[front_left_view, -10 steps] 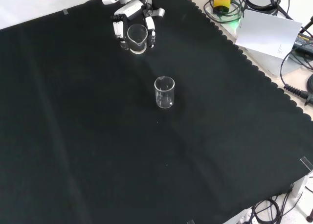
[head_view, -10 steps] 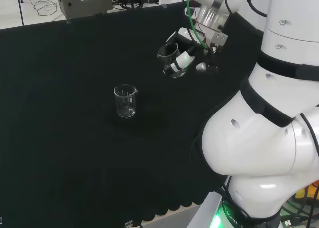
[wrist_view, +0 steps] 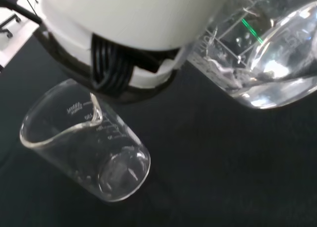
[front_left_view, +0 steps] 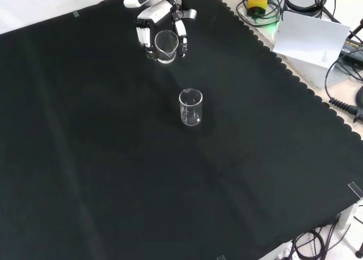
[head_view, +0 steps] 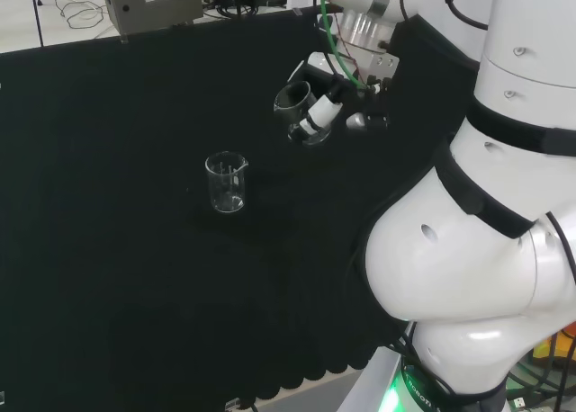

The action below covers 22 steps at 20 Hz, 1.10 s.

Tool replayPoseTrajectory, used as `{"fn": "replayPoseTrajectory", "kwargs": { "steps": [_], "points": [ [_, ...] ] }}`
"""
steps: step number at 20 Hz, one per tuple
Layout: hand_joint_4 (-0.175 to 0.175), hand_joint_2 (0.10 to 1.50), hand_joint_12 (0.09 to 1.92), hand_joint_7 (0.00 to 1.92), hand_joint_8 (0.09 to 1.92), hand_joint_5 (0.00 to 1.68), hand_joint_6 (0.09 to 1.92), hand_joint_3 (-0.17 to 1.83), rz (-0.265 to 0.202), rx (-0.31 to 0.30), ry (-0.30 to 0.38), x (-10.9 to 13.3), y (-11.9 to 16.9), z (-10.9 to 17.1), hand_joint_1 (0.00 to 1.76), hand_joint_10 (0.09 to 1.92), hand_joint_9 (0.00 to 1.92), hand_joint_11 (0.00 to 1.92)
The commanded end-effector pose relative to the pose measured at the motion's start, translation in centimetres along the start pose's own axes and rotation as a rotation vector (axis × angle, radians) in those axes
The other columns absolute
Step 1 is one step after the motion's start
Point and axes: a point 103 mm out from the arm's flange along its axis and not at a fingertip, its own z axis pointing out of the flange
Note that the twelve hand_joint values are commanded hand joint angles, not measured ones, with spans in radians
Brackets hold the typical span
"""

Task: Pour the water from the handheld beaker into the one on the table.

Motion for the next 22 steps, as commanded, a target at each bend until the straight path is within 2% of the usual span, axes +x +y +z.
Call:
{"fn": "replayPoseTrajectory", "kwargs": {
  "steps": [1,4,10,15,22],
  "points": [
    [-0.175,0.61,0.63,1.54,0.18,1.46,0.27,0.62,-0.003,0.071,-0.088,1.9,0.2,0.7,1.33,0.12,1.8,1.37],
    [-0.175,0.61,0.63,1.54,0.18,1.45,0.27,0.62,0.008,0.104,-0.116,3.4,0.8,1.2,1.33,0.13,1.8,1.37],
    [-0.175,0.62,0.63,1.54,0.18,1.45,0.28,0.61,0.032,0.128,-0.161,5.1,1.2,1.8,1.33,0.13,1.81,1.37],
    [-0.175,0.62,0.62,1.52,0.2,1.44,0.3,0.6,0.036,0.163,-0.206,5.9,1.8,2.6,1.33,0.14,1.81,1.36],
    [-0.175,0.63,0.62,1.5,0.25,1.42,0.34,0.6,0.038,0.199,-0.312,6.4,2.1,3.0,1.33,0.15,1.8,1.36]
  ]
}}
